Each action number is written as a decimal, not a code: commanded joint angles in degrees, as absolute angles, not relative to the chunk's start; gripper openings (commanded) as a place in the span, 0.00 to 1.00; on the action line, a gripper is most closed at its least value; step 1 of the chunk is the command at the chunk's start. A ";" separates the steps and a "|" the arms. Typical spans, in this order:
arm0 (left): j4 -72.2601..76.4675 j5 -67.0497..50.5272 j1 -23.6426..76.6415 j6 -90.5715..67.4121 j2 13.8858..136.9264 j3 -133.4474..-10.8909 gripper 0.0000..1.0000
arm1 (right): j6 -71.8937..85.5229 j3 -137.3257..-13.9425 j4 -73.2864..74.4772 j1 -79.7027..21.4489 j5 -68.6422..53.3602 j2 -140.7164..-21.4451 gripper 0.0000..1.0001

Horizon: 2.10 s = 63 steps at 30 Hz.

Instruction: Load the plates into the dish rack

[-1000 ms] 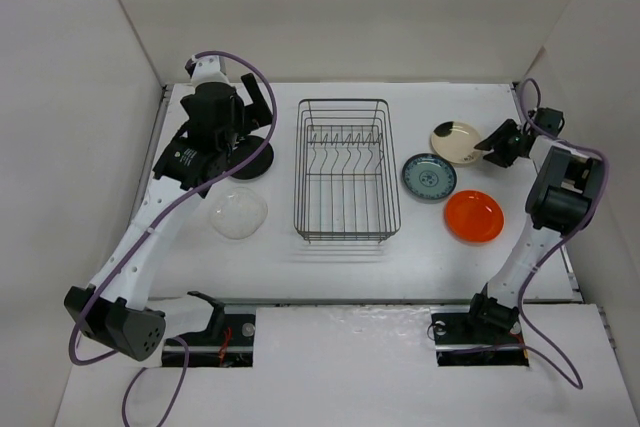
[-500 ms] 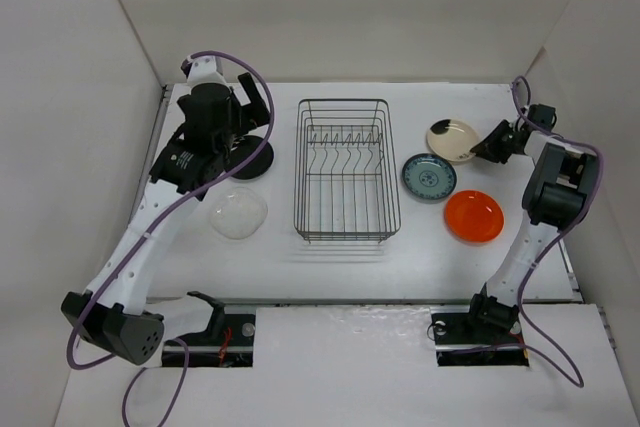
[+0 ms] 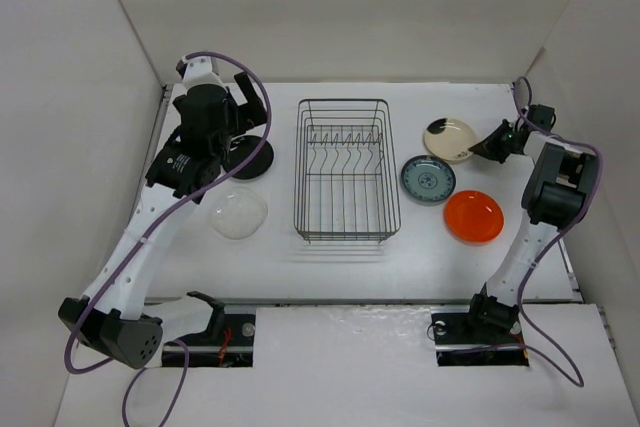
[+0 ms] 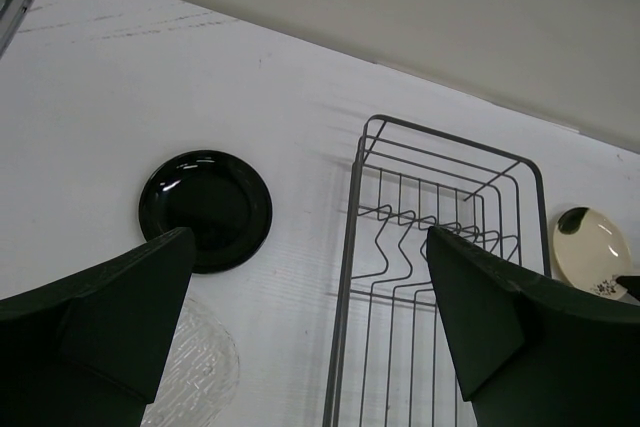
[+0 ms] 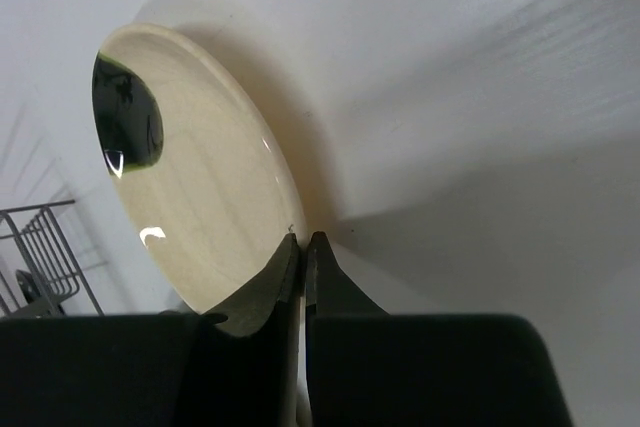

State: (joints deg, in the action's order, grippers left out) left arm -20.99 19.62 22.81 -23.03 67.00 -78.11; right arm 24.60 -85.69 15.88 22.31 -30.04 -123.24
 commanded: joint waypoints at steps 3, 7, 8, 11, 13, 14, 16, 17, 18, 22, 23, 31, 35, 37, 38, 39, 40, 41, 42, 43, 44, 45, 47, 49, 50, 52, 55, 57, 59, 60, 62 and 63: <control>-19.42 21.01 23.12 -22.59 65.48 -77.87 1.00 | 31.27 -82.54 7.40 21.45 -25.58 -114.29 0.00; -19.42 21.01 23.12 -22.59 66.53 -77.87 1.00 | 32.52 -82.53 7.38 18.73 -18.56 -106.91 0.00; -19.42 21.01 23.12 -22.59 67.06 -77.87 1.00 | 33.22 -82.53 7.38 17.07 -15.06 -105.40 0.00; -19.42 21.01 23.12 -22.59 68.20 -77.87 1.00 | 34.80 -82.53 7.38 15.12 -9.25 -99.77 0.00; -19.42 21.01 23.12 -22.59 68.20 -77.87 1.00 | 34.80 -82.53 7.38 12.49 -5.91 -97.13 0.00; -19.42 21.01 23.12 -22.59 68.20 -77.87 1.00 | 34.28 -82.53 7.38 11.44 -4.32 -94.51 0.00; -19.42 21.01 23.12 -22.59 68.20 -77.87 1.00 | 32.97 -84.10 11.66 7.14 3.49 -92.82 0.00; -19.42 21.01 23.12 -22.59 68.73 -77.87 1.00 | 30.52 -86.37 15.52 5.38 5.78 -91.68 0.00; -19.42 21.01 23.12 -22.59 68.73 -77.87 1.00 | 29.45 -87.35 17.30 3.62 8.32 -91.15 0.00; -19.95 21.01 23.12 -23.12 69.35 -78.39 1.00 | 26.29 -92.45 26.70 -5.95 21.67 -90.35 0.00; -19.95 21.01 23.12 -23.12 69.35 -78.40 1.00 | 26.28 -94.11 30.02 -7.46 24.14 -90.35 0.00; -23.37 26.28 21.28 -27.24 71.45 -80.42 1.00 | 27.24 -100.01 42.17 -22.31 42.34 -90.35 0.00; -24.79 23.57 16.97 -28.74 73.56 -82.61 1.00 | 31.97 -103.88 49.38 -30.13 51.14 -92.88 0.00; -24.79 22.33 15.65 -28.74 73.56 -82.62 1.00 | 33.30 -105.81 51.58 -32.69 53.25 -93.95 0.00; -24.26 22.32 14.95 -28.74 73.56 -82.62 1.00 | 34.79 -105.82 53.77 -33.57 54.13 -95.00 0.00; -24.26 22.32 14.94 -28.74 74.09 -82.62 1.00 | 35.50 -106.69 54.92 -34.53 55.36 -95.01 0.00; -24.26 22.32 14.94 -28.74 74.09 -82.62 1.00 | 36.38 -106.70 56.24 -35.85 57.11 -95.97 0.00; -24.26 22.32 14.94 -28.74 74.61 -82.62 1.00 | 37.34 -107.57 58.60 -35.86 57.65 -96.50 0.00; -24.26 22.32 14.94 -28.74 74.62 -82.62 1.00 | 38.40 -107.58 59.49 -36.47 57.66 -97.29 0.00; -24.78 22.32 14.94 -28.74 75.14 -82.62 1.00 | 39.19 -107.58 60.28 -36.47 58.44 -97.29 0.00; -24.79 22.32 14.94 -28.74 75.15 -82.62 1.00 | 39.20 -106.97 60.81 -36.47 58.45 -97.82 0.00; -24.79 22.32 14.94 -28.74 75.15 -82.62 1.00 | 39.98 -106.96 61.60 -36.47 58.97 -98.34 0.00; -24.79 22.32 14.94 -28.74 75.15 -82.62 1.00 | 40.87 -106.96 62.75 -36.47 58.97 -98.35 0.00; -24.79 22.32 14.94 -28.74 75.15 -82.62 1.00 | 41.40 -107.48 63.45 -37.09 59.68 -99.66 0.00; -24.79 21.80 14.94 -28.74 75.15 -82.62 1.00 | 41.40 -108.01 63.46 -37.09 60.20 -100.19 0.00; -24.79 21.80 14.94 -28.74 75.15 -82.62 1.00 | 41.40 -109.68 64.86 -37.09 60.21 -101.94 0.00; -24.79 21.80 14.94 -28.74 75.15 -82.62 1.00 | 41.40 -110.82 65.39 -37.09 60.21 -103.53 0.00; -24.79 21.80 14.94 -28.74 74.62 -82.10 1.00 | 41.40 -111.45 65.39 -37.62 60.21 -105.02 0.00; -24.79 21.80 14.94 -28.74 74.62 -82.09 1.00 | 41.40 -112.76 65.92 -37.62 60.21 -106.69 0.00; -24.79 21.80 14.94 -28.74 74.10 -82.09 1.00 | 41.40 -112.76 65.92 -37.62 60.21 -107.31 0.00; -24.79 21.80 14.94 -28.74 74.09 -82.09 1.00 | 40.87 -114.16 66.53 -37.62 60.21 -107.84 0.00; -24.79 21.80 14.94 -28.74 74.09 -82.09 1.00 | 40.87 -114.17 66.53 -37.62 60.21 -108.62 0.00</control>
State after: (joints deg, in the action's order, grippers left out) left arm -25.39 21.56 14.94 -28.21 75.66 -79.99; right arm 40.49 -110.83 65.56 -37.10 57.82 -108.22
